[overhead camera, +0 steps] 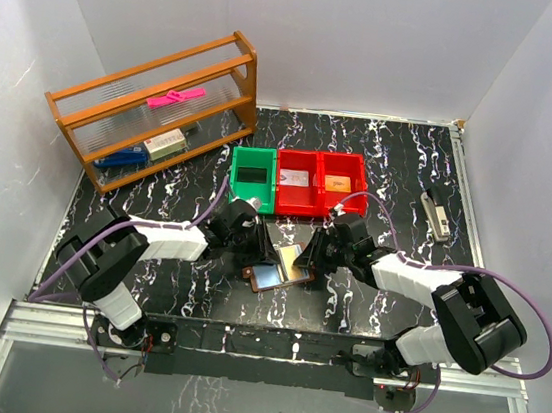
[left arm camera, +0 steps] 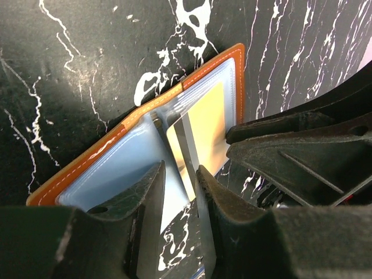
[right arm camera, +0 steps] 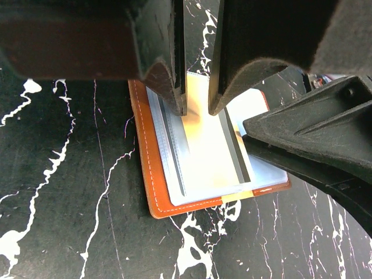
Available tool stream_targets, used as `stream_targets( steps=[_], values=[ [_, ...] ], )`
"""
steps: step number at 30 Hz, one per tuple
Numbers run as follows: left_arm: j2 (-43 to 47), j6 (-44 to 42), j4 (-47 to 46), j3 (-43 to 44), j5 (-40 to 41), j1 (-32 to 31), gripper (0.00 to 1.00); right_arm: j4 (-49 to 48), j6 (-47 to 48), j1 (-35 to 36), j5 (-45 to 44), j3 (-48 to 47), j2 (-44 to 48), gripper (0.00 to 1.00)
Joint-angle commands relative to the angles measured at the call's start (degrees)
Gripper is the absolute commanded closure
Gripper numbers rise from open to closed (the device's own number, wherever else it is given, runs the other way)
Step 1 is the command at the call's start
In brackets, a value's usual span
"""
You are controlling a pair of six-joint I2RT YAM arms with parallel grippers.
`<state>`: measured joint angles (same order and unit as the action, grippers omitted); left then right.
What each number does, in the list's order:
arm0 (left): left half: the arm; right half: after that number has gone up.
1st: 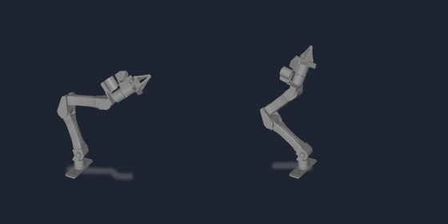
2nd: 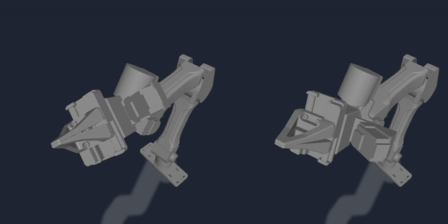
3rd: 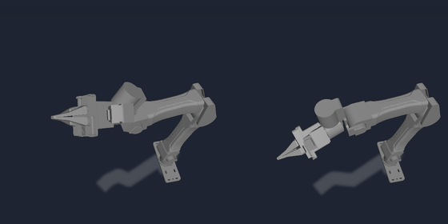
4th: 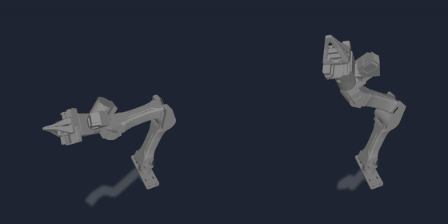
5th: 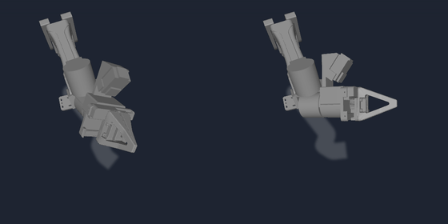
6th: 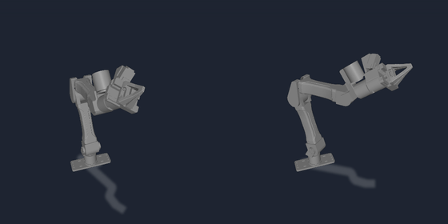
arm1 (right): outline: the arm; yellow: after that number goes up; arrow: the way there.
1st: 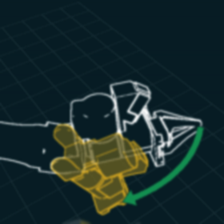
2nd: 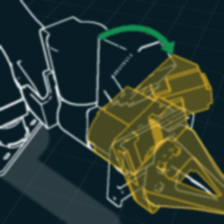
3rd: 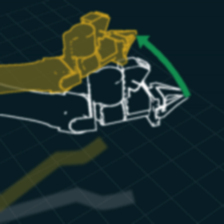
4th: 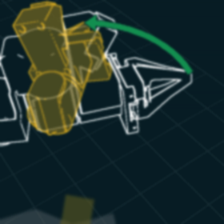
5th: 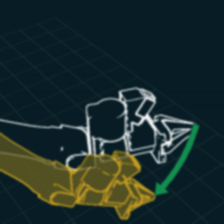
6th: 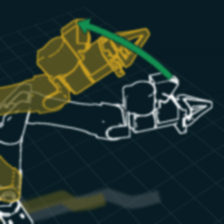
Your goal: Take the credit cards out of the card holder
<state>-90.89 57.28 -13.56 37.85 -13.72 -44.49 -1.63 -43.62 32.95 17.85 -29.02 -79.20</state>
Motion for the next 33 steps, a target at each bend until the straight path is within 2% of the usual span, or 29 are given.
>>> stream_targets(
  steps=[1,9,17,33],
  values=[
    [-0.82,1.47,-4.06,-0.87,-0.85,-0.33,0.74,2.60,0.90,0.42,-2.72,2.11,-0.52,0.79],
    [-2.98,2.19,-6.26,-1.58,-2.66,-0.29,0.80,2.33,0.81,0.40,-2.66,2.29,-0.78,0.79],
    [-2.13,1.25,-5.84,-1.36,-1.99,-0.33,1.00,2.38,0.86,0.38,-3.00,2.47,-0.87,0.78],
    [3.95,-2.18,4.50,-2.85,0.03,-0.33,1.00,3.77,0.88,0.40,-4.92,1.30,-1.08,0.76]
  ],
)
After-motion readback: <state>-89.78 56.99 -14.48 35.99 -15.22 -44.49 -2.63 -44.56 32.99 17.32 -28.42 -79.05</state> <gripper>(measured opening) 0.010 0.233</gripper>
